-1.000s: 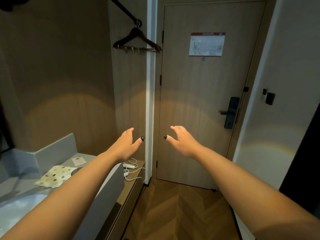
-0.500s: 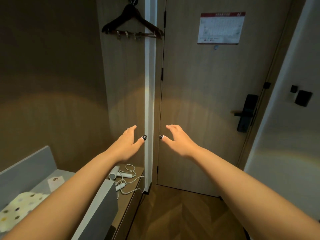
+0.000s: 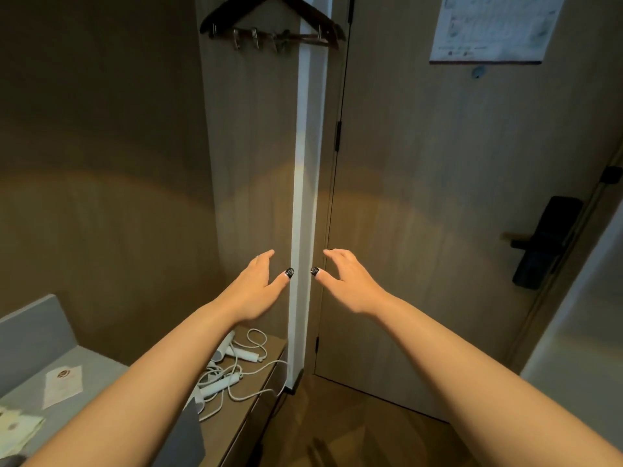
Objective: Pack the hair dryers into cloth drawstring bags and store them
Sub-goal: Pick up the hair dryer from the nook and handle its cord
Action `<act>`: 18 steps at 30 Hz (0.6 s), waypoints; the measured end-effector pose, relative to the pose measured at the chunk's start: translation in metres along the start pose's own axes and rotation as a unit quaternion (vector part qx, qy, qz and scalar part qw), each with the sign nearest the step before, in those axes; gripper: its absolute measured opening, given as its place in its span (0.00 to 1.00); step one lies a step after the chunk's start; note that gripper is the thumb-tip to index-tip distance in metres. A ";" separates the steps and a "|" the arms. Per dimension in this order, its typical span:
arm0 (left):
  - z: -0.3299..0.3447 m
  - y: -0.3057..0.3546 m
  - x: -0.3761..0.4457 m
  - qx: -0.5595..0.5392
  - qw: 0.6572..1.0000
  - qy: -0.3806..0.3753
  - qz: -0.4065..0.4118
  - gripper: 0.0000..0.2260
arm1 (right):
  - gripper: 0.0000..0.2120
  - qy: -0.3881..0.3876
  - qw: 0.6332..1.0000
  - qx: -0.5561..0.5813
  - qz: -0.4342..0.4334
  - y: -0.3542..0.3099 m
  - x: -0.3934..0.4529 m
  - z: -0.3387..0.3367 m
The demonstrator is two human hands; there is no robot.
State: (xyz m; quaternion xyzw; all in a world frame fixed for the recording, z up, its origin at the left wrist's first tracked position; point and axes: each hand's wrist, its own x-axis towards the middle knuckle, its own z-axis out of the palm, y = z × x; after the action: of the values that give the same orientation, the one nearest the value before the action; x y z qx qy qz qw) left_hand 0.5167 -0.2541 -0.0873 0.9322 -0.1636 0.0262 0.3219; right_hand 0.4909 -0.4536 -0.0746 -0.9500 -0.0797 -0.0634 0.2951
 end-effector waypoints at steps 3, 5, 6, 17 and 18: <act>0.014 -0.004 0.036 0.000 1.000 0.002 -0.021 0.31 | 0.30 -0.017 1.000 0.009 -0.014 0.024 0.037 -0.005; 0.024 -0.009 0.057 0.000 0.999 0.006 -0.037 0.31 | 0.30 -0.031 0.999 0.015 -0.028 0.039 0.061 -0.007; 0.029 -0.011 0.066 -0.002 0.999 0.008 -0.046 0.31 | 0.30 -0.038 0.999 0.016 -0.033 0.046 0.073 -0.006; 0.068 -0.081 0.128 -0.035 0.989 0.004 -0.145 0.32 | 0.28 -0.128 0.989 0.068 -0.039 0.100 0.165 0.054; 0.072 -0.090 0.132 -0.042 0.987 0.003 -0.154 0.31 | 0.28 -0.135 0.988 0.072 -0.035 0.103 0.172 0.063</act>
State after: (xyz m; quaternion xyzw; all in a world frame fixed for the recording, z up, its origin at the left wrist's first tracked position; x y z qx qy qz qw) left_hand 0.6668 -0.2694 -0.1770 0.9320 -0.0177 -0.0279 0.3610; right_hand 0.6836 -0.4819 -0.1536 -0.9226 -0.1568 0.0614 0.3471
